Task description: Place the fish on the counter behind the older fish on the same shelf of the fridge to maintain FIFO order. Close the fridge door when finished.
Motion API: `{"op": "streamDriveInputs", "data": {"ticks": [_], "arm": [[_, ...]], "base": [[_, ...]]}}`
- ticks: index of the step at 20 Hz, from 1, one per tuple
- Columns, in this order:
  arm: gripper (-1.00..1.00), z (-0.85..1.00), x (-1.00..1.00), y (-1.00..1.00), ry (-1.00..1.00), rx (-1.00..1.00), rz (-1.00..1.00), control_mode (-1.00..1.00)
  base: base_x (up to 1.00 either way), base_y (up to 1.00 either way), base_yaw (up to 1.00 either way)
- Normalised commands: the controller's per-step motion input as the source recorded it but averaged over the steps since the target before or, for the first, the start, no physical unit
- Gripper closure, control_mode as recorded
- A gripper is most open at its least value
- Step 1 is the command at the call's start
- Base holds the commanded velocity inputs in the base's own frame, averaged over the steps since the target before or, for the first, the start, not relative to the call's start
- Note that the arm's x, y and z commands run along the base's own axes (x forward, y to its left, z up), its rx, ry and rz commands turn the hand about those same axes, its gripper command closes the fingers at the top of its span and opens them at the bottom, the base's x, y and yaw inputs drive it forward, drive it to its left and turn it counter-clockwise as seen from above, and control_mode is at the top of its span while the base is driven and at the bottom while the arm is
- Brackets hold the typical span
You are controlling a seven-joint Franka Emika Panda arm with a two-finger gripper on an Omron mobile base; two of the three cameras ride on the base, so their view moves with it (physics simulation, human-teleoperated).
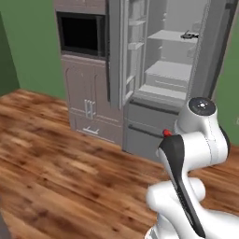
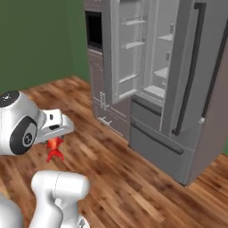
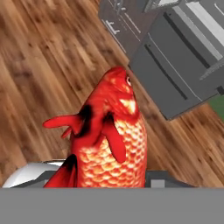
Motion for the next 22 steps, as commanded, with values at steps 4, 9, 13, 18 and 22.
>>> {"op": "streamDriveInputs", "data": {"ticks": [4, 9, 13, 18, 22], "arm": [[1.0, 0.0, 0.0, 0.0, 0.0, 0.0, 0.0, 1.0], [1.0, 0.0, 0.0, 0.0, 0.0, 0.0, 0.0, 1.0], [1.0, 0.0, 0.0, 0.0, 0.0, 0.0, 0.0, 1.0], [1.0, 0.0, 0.0, 0.0, 0.0, 0.0, 0.0, 1.0], [1.0, 0.0, 0.0, 0.0, 0.0, 0.0, 0.0, 1.0]], "base": [[0.95, 0.0, -0.33], [0.93, 0.08, -0.3], [0.89, 0.09, -0.28], [0.8, 0.04, -0.31], [0.76, 0.15, -0.37]]}}
